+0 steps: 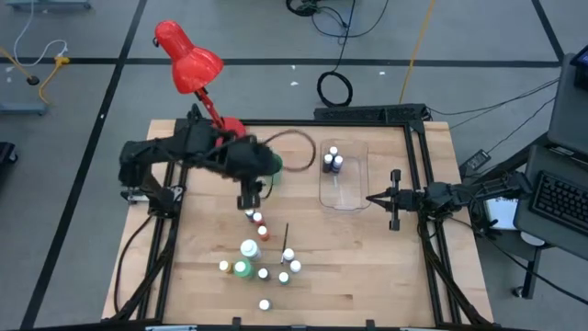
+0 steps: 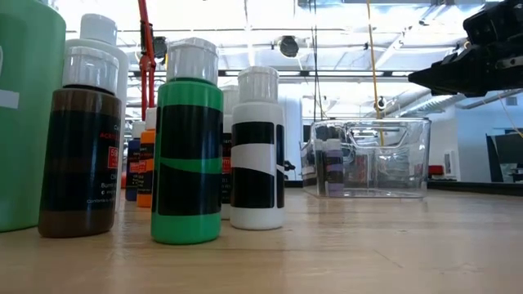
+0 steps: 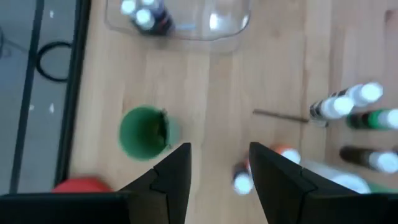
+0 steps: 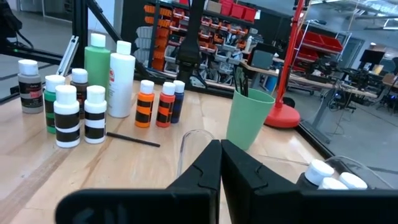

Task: Pick & Place Paint Supplies
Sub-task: Put the white paint bottle into the transparent bin

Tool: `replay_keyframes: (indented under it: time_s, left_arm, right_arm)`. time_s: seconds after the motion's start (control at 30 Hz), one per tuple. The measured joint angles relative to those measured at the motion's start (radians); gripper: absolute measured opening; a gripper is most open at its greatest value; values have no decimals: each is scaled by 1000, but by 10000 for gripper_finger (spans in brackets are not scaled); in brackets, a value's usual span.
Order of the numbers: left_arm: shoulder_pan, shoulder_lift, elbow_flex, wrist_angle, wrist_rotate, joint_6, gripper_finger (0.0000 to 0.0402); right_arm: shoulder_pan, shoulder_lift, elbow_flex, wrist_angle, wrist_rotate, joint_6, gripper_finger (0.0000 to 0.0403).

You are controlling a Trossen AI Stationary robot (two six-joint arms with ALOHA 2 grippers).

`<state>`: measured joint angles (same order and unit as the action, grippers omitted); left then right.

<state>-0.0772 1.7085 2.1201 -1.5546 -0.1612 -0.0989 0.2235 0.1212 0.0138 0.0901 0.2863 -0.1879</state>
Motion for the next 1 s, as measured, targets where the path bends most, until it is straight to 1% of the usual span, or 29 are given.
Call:
replay_keyframes:
  time_s: [0.07,0.13,0.17,0.23,0.27,0.37,0.43,0.5,0.6,0.8,0.93,1.0]
  left_arm:
    - [-34,-47,-86,8,2,0,161]
    - [-45,-81,-189,-4,5,8,161]
    - [-45,-95,-247,15,7,3,161]
    - [-39,-106,-364,107,14,2,161]
    - [-37,-107,-413,147,37,25,161]
    - [-37,-110,-524,240,159,129,161]
    - [-39,-103,-575,294,187,168,161]
    - [-36,-91,-605,382,187,164,161]
    - [-34,-73,-620,470,199,126,161]
    - [-75,-7,-621,585,299,79,161]
    - [-117,42,-621,624,368,117,164]
    - [-132,63,-621,660,401,135,175]
  right_arm:
    - [0,0,0,0,0,15,4]
    - [0,0,0,0,0,23,4]
    - [0,0,0,0,0,23,4]
    - [0,4,0,1,1,27,4]
    - [0,5,0,1,0,27,4]
    - [0,8,0,1,1,26,4]
    - [0,9,0,2,1,22,4]
    - [0,9,0,2,1,22,4]
    - [0,9,0,2,1,23,4]
    - [0,9,0,2,1,23,4]
    - [0,9,0,2,1,23,4]
    - [0,9,0,2,1,23,4]
